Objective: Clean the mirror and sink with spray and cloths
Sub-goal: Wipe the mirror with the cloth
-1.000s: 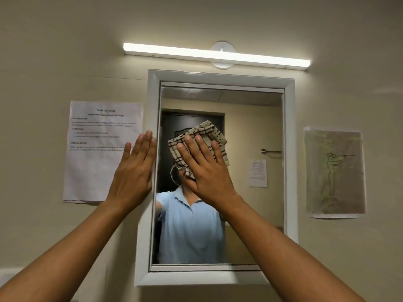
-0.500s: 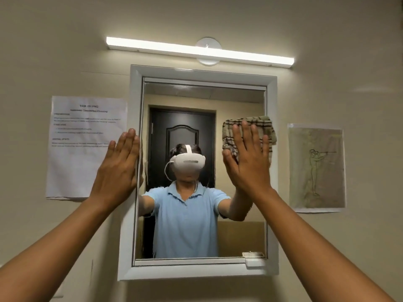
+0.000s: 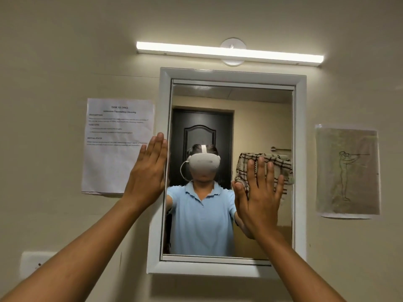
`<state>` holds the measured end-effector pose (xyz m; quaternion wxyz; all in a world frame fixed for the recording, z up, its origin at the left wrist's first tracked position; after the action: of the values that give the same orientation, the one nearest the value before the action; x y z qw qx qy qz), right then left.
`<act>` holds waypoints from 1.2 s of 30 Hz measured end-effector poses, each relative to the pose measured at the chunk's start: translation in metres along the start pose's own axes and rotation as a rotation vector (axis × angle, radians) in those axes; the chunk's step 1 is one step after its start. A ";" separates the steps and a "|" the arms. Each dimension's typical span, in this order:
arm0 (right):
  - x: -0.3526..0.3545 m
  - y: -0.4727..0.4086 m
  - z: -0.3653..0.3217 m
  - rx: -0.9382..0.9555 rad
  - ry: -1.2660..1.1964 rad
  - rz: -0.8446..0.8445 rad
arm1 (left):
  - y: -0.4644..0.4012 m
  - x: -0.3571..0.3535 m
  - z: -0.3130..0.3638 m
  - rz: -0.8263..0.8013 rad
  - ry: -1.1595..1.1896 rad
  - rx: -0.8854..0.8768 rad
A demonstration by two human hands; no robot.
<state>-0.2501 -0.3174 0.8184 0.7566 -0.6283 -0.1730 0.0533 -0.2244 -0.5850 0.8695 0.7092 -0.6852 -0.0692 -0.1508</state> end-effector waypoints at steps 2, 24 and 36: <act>-0.001 -0.018 -0.010 0.018 0.000 -0.003 | 0.000 0.000 0.000 0.004 0.006 -0.005; -0.041 -0.048 -0.170 0.408 -0.014 -0.057 | 0.025 -0.006 -0.010 -0.013 0.084 -0.030; -0.014 -0.022 -0.069 0.454 0.097 -0.107 | 0.029 -0.010 -0.001 -0.002 -0.076 -0.041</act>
<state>-0.2439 -0.3906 0.8263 0.8878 -0.4336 -0.1530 0.0205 -0.2250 -0.5847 0.8390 0.6919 -0.7046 -0.0936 -0.1266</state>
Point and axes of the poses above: each hand's wrist, its own y-axis away from the middle knuckle, its own x-axis out of the back of the hand, z = x × y, the point moved 10 cm from there along -y, towards the middle knuckle, and after that the axes turned 14 degrees about x, right-handed, at the moved point
